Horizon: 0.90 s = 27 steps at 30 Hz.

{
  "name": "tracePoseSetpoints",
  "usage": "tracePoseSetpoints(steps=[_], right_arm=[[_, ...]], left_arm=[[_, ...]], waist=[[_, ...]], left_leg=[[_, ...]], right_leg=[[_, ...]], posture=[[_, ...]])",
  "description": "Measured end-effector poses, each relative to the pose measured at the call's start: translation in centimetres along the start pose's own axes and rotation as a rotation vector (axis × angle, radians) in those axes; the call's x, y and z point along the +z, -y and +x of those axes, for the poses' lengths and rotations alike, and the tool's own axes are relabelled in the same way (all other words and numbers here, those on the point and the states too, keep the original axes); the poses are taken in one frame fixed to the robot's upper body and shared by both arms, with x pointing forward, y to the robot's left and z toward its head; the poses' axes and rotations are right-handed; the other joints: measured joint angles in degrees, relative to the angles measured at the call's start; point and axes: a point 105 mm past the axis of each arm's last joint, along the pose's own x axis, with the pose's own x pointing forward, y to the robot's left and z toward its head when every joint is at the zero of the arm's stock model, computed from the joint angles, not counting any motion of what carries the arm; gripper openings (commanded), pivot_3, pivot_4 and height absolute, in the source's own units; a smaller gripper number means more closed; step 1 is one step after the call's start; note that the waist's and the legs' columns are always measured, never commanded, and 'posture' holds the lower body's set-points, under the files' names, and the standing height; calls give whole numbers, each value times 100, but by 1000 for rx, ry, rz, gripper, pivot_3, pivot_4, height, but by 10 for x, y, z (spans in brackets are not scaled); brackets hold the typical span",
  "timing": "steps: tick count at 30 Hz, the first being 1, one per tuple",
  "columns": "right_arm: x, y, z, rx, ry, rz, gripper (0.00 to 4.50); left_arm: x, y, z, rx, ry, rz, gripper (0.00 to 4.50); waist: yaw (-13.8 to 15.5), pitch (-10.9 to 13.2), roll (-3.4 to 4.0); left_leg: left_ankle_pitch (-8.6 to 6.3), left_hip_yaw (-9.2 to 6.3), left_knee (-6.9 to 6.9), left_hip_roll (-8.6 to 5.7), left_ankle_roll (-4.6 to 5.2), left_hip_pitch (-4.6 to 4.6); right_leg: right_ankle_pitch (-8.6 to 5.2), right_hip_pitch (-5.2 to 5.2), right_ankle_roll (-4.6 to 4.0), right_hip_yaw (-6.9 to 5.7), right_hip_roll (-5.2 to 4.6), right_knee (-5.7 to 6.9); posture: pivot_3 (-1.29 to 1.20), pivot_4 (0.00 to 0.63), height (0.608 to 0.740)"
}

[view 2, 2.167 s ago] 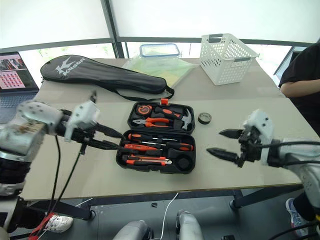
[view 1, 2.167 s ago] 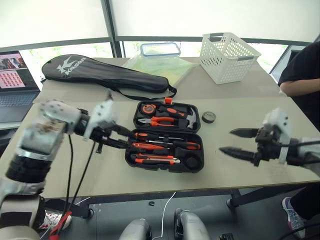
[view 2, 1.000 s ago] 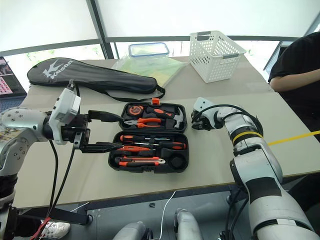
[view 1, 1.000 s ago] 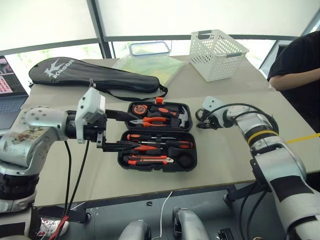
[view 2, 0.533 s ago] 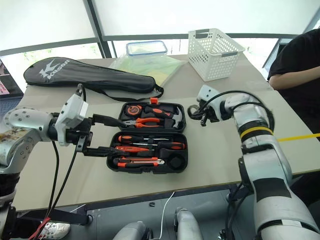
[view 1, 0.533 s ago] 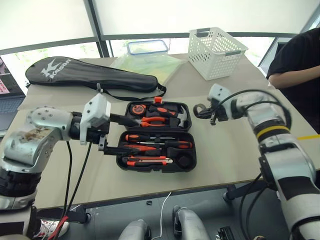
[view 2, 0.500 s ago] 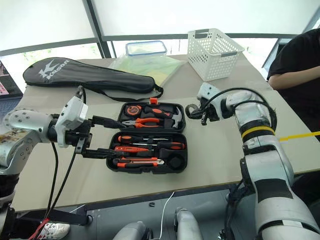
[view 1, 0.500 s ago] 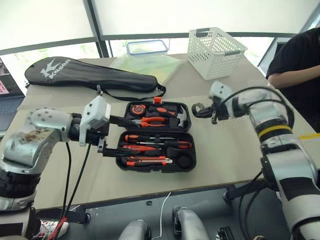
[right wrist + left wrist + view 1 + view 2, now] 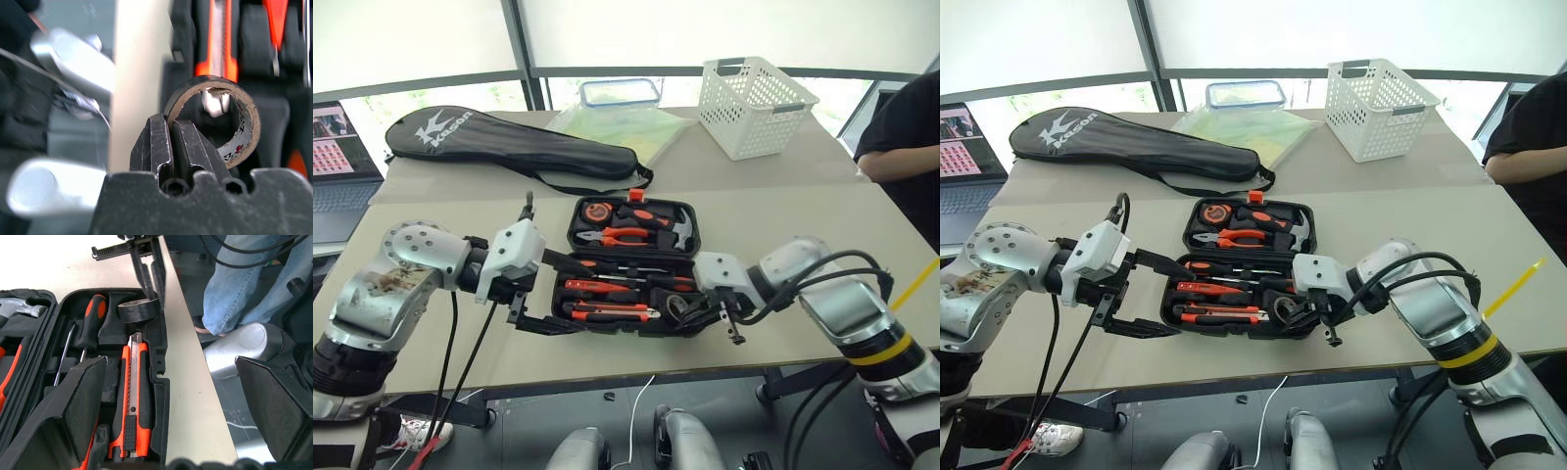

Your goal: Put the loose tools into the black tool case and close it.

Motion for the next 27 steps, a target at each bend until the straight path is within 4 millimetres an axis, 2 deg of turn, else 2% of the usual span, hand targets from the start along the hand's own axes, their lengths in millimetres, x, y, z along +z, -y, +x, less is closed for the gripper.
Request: tracePoseSetpoints(steps=[6, 14, 17, 21, 26, 27], right_arm=[[-3, -4, -3, 11, -27, -32, 20], [-1, -11, 7, 62, -16, -35, 2637], [12, -13, 2, 86, 40, -24, 3695], [28, -5, -20, 22, 109, -13, 3695], [20, 3, -44, -98, 156, 87, 3695], [16, 9, -48, -148, 178, 117, 3448]], left_arm=[[-3, -2, -1, 11, -10, -3, 4500], [1, -4, 0, 12, -3, 11, 4500], [1, -5, -1, 17, -5, 13, 4500], [-3, -6, 0, 41, -10, -3, 4500], [-22, -13, -10, 148, -44, -79, 4500], [-28, -17, -16, 198, -55, -93, 4235]], waist=[[-2, 0, 0], [26, 0, -1], [24, 0, -1], [26, 0, -1], [59, 0, -2], [62, -1, -2]], left_leg=[[0, 1, 1, 1, 0, -2], [0, 0, 2, 1, 0, -2], [0, -1, 2, 3, 0, -2], [0, -1, 1, 3, 0, -1], [0, -4, 1, 3, 0, -4], [0, -4, 1, 3, 0, -1]], right_leg=[[0, 1, -1, -19, -7, -4], [0, 1, -1, -18, -7, -4], [0, 1, -1, -19, -7, -4], [0, 2, -1, -17, -7, -4], [0, 1, -1, -18, -7, -5], [0, 3, -1, -18, -8, -5]], posture=[[0, 150, 740], [0, 150, 740], [0, 150, 740], [0, 150, 740], [0, 150, 740], [0, 150, 740]])
